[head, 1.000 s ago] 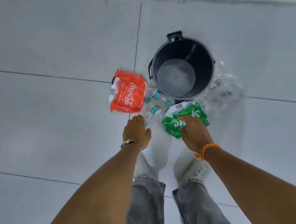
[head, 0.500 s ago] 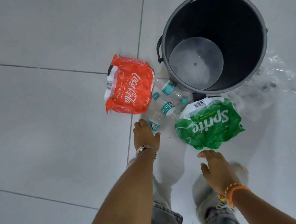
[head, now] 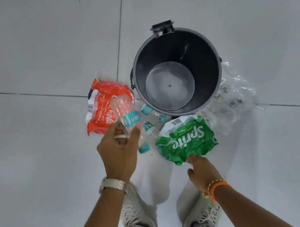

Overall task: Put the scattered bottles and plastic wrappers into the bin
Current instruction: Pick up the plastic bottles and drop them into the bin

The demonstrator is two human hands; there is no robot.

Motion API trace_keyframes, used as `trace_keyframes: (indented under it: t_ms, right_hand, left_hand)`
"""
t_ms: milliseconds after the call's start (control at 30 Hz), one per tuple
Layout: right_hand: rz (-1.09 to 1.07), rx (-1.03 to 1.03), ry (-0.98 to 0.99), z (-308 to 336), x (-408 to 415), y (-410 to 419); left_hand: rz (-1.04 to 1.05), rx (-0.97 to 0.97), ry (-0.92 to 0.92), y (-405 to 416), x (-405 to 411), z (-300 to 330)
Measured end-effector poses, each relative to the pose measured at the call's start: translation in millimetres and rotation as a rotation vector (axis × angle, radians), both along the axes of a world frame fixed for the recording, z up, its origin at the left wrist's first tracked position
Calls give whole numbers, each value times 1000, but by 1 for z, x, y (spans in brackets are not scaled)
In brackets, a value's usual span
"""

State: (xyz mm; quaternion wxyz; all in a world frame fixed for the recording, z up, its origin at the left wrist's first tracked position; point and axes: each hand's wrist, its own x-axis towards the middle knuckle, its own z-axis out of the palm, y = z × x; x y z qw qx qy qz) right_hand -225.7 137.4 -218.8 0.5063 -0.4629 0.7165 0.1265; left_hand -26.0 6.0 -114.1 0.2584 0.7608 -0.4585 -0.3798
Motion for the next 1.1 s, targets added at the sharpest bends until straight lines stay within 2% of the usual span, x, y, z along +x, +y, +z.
trace_keyframes:
  t_ms: [100,200,333,433,533,633,767,833,967,1100]
  right_hand:
    - [-4,-1,16,0,-6,-5]
    - [0,11,14,-3,-8,-5]
    - [-70,-32,-13,-3,2,-8]
    - [-130,-198,-29,-1,23,-25]
    - [-108,-355,-31,-1,55,-54]
    - [12,-436,-2,-13,91,-85]
    - [222,-341,92,-49,129,-110]
    - [252,-260,120,-65,137,-114]
    - [156,-243,87,-64,140,-105]
    - [-97,-348,-63,21,137,-74]
  left_hand:
    - [-82,-143,53,-47,-29,26]
    - [-264,-214,-8,-96,-57,21]
    - [-510,-327,-318,-136,-65,-18]
    - [-528,-363,-426,-148,-53,-46]
    - [-477,-334,-384,-145,-38,-67]
    - [-476,-328,-301,-138,-31,-79]
    - [-459,-374,-233,-138,-32,-92]
    - [-444,-371,-192,-139,-31,-98]
    - [-425,-368,-122,-135,-26,-102]
    - [-449,-358,-52,-132,-25,-103]
